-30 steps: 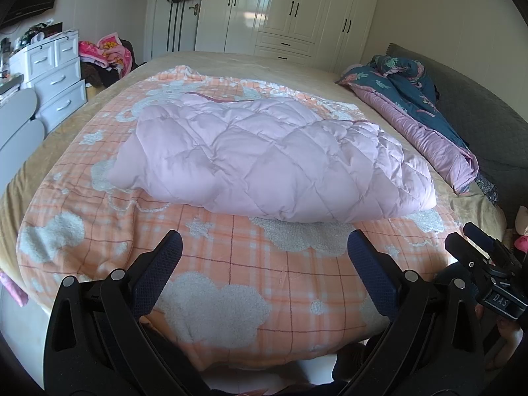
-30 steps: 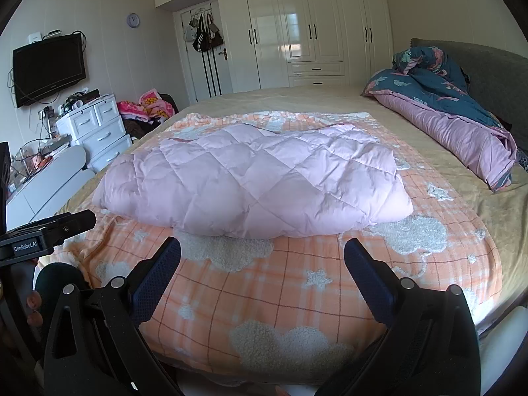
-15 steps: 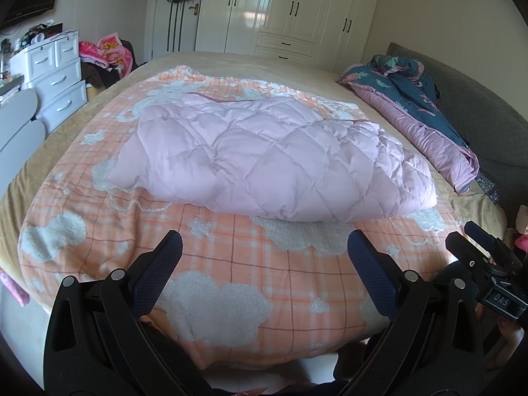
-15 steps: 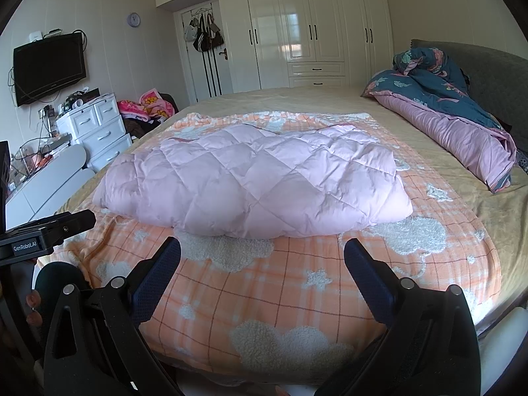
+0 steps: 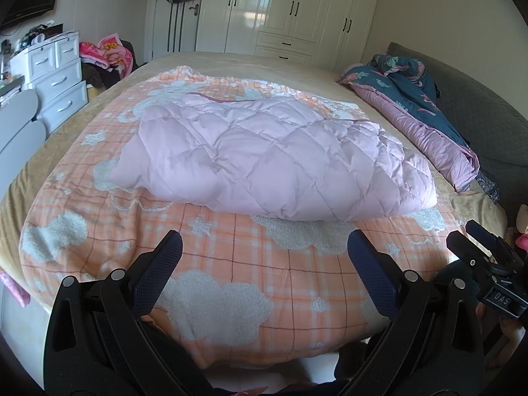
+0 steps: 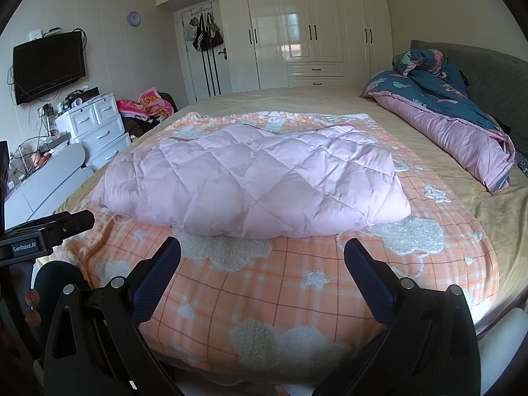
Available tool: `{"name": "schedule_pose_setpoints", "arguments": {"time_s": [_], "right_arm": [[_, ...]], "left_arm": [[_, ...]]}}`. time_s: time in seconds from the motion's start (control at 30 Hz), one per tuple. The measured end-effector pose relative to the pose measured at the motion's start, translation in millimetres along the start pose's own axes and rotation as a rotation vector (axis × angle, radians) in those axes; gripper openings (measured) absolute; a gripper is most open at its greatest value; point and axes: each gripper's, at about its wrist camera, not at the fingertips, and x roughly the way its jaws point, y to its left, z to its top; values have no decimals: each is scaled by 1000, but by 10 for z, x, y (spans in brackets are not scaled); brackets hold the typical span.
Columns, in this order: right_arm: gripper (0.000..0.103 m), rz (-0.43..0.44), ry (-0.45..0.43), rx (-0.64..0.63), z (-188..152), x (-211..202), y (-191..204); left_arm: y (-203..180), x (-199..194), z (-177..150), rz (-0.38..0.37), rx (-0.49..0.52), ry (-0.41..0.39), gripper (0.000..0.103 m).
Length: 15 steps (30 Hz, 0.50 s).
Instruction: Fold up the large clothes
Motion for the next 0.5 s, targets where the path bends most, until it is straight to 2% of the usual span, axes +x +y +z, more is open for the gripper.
{"name": "schedule_pose_setpoints", "arguments": {"time_s": [0.5], "right_arm": [[99, -10, -3, -6, 13, -20, -15]], "left_arm": [[-9, -24, -13, -11, -1, 1, 94]]}}
